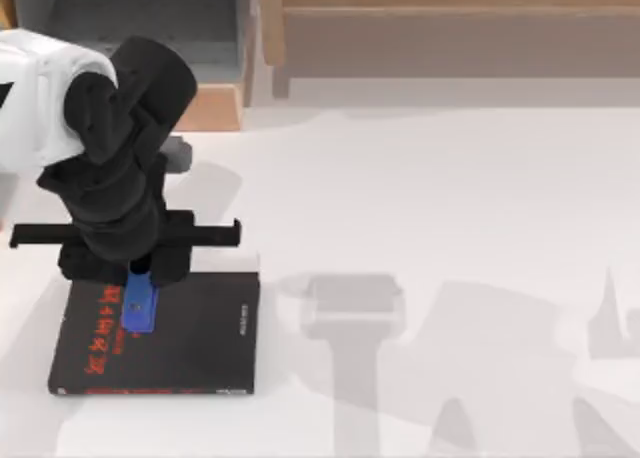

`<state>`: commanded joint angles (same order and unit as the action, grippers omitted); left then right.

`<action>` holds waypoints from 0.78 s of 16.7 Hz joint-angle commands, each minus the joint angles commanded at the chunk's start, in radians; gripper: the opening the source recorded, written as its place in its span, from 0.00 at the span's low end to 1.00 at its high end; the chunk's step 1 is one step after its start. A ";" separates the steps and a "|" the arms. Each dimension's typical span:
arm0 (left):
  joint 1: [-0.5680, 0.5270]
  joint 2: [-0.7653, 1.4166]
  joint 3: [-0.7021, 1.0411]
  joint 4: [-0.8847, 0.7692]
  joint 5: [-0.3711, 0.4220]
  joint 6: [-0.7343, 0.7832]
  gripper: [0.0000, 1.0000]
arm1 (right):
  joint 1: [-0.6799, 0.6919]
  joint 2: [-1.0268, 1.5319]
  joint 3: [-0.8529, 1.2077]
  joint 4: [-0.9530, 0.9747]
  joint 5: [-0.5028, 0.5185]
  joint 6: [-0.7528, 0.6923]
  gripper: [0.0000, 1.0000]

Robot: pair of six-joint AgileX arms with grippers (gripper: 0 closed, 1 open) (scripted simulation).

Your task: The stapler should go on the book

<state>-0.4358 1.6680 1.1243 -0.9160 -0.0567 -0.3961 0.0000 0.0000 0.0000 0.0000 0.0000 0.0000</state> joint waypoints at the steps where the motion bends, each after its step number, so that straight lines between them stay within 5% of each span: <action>1: -0.004 -0.003 -0.018 0.001 0.001 -0.013 0.00 | 0.000 0.000 0.000 0.000 0.000 0.000 1.00; 13: -0.001 0.040 -0.094 0.116 0.002 -0.016 0.00 | 0.000 0.000 0.000 0.000 0.000 0.000 1.00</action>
<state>-0.4368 1.7084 1.0302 -0.7998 -0.0551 -0.4123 0.0000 0.0000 0.0000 0.0000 0.0000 0.0000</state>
